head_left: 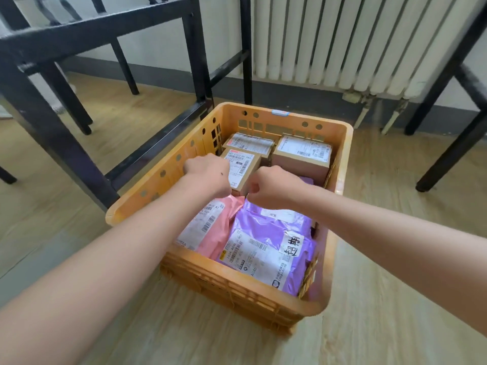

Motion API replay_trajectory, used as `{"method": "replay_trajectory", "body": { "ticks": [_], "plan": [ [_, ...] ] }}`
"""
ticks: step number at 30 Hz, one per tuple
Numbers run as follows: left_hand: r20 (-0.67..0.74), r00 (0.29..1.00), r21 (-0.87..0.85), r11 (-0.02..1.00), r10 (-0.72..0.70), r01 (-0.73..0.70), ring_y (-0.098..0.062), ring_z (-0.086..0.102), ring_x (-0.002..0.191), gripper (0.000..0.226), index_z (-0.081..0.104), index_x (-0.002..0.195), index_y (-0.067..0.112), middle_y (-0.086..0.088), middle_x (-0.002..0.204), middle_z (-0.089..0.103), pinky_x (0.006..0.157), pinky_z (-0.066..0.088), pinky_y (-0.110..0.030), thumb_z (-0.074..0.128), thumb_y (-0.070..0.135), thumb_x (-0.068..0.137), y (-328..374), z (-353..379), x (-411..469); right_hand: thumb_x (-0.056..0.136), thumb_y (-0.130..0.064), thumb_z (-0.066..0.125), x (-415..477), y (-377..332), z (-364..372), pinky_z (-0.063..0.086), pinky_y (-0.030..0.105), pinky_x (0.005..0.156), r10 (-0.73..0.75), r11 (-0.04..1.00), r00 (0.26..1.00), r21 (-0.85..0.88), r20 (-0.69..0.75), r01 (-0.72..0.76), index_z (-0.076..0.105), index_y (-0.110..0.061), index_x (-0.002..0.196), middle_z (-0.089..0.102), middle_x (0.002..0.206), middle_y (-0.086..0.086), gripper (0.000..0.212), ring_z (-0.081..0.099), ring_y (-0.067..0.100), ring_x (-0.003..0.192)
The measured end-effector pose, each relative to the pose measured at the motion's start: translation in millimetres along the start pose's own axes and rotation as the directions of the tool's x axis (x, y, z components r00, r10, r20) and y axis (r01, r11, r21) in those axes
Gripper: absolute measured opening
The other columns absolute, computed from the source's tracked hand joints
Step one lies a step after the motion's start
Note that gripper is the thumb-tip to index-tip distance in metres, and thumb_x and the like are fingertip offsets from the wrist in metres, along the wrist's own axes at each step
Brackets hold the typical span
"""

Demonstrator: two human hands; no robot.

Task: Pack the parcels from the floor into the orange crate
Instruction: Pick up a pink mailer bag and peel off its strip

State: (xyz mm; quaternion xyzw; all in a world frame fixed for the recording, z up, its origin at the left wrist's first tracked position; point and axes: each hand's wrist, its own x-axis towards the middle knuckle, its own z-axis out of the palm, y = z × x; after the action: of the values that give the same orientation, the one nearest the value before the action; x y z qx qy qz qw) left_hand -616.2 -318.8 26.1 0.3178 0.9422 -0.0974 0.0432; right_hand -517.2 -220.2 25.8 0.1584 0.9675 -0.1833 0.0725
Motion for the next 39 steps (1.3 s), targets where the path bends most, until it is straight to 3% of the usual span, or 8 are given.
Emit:
{"method": "replay_trajectory", "body": {
  "ticks": [4,9,13,16,24,31,36,39],
  "plan": [
    [0.039,0.984,-0.196,0.967,0.174,-0.163,-0.017,0.065,0.07,0.008,0.063,0.077,0.02,0.001,0.074,0.066,0.056,0.047,-0.025,0.068,0.025,0.074,43,-32,-11,0.08,-0.019,0.058,-37,23,-38,0.053,0.032,0.063,-0.021,0.996,0.999,0.09,-0.049,0.025,0.066,-0.022,0.062,0.068,0.07,-0.001,0.02,0.066,0.023,0.079],
    [-0.036,0.937,-0.329,0.881,0.348,-0.34,-0.008,0.069,0.059,0.01,0.067,0.068,0.02,0.004,0.064,0.07,0.065,0.06,-0.032,0.071,0.025,0.076,111,-65,-24,0.08,-0.02,0.057,-87,82,-72,0.051,0.029,0.058,0.062,0.991,0.995,0.121,-0.076,-0.052,0.073,-0.012,0.076,0.072,0.075,0.004,0.018,0.065,0.018,0.071],
    [-0.092,0.901,-0.3,0.851,0.424,-0.431,-0.012,0.066,0.064,0.017,0.063,0.062,0.02,0.003,0.064,0.066,0.06,0.057,-0.028,0.07,0.03,0.074,181,-85,-39,0.086,-0.023,0.06,-134,133,-87,0.056,0.027,0.06,0.145,0.976,0.985,0.174,-0.092,-0.127,0.071,-0.014,0.08,0.07,0.078,0.001,0.015,0.066,0.012,0.071],
    [-0.13,0.853,-0.258,0.813,0.506,-0.522,-0.015,0.061,0.068,0.02,0.057,0.062,0.024,0.002,0.069,0.062,0.055,0.049,-0.027,0.068,0.031,0.076,236,-93,-53,0.089,-0.024,0.06,-169,171,-98,0.044,0.015,0.05,0.211,0.96,0.973,0.208,-0.09,-0.189,0.067,-0.018,0.075,0.069,0.074,-0.003,0.017,0.064,0.005,0.066],
    [-0.104,0.722,-0.121,0.712,0.684,-0.692,-0.019,0.063,0.073,0.013,0.057,0.072,0.02,0.0,0.075,0.061,0.061,0.053,-0.03,0.061,0.024,0.083,390,-97,-98,0.087,-0.022,0.055,-279,281,-98,0.042,0.017,0.051,0.399,0.892,0.914,0.263,-0.077,-0.367,0.066,-0.022,0.072,0.071,0.074,-0.007,0.019,0.065,0.004,0.063],
    [-0.018,0.605,-0.093,0.601,0.796,-0.793,-0.022,0.062,0.075,0.009,0.058,0.073,0.019,0.0,0.078,0.06,0.058,0.044,-0.028,0.059,0.025,0.08,527,-78,-154,0.082,-0.018,0.057,-380,377,-74,0.054,0.025,0.066,0.581,0.781,0.81,0.334,-0.077,-0.528,0.067,-0.02,0.071,0.072,0.072,-0.006,0.015,0.066,0.007,0.063],
    [0.032,0.55,-0.155,0.548,0.834,-0.822,-0.023,0.059,0.076,0.007,0.061,0.082,0.021,0.002,0.075,0.056,0.056,0.038,-0.026,0.057,0.026,0.08,606,-46,-196,0.082,-0.018,0.057,-444,434,-48,0.053,0.024,0.063,0.692,0.682,0.719,0.388,-0.066,-0.62,0.07,-0.017,0.073,0.072,0.07,-0.006,0.016,0.065,0.006,0.06],
    [0.092,0.532,-0.252,0.536,0.842,-0.805,-0.024,0.059,0.069,0.005,0.059,0.077,0.02,0.0,0.074,0.057,0.052,0.042,-0.024,0.056,0.024,0.078,640,-15,-219,0.082,-0.017,0.058,-477,464,-23,0.047,0.019,0.053,0.75,0.61,0.661,0.411,-0.023,-0.678,0.068,-0.02,0.071,0.071,0.071,-0.005,0.016,0.063,0.005,0.056]
  ]
}}
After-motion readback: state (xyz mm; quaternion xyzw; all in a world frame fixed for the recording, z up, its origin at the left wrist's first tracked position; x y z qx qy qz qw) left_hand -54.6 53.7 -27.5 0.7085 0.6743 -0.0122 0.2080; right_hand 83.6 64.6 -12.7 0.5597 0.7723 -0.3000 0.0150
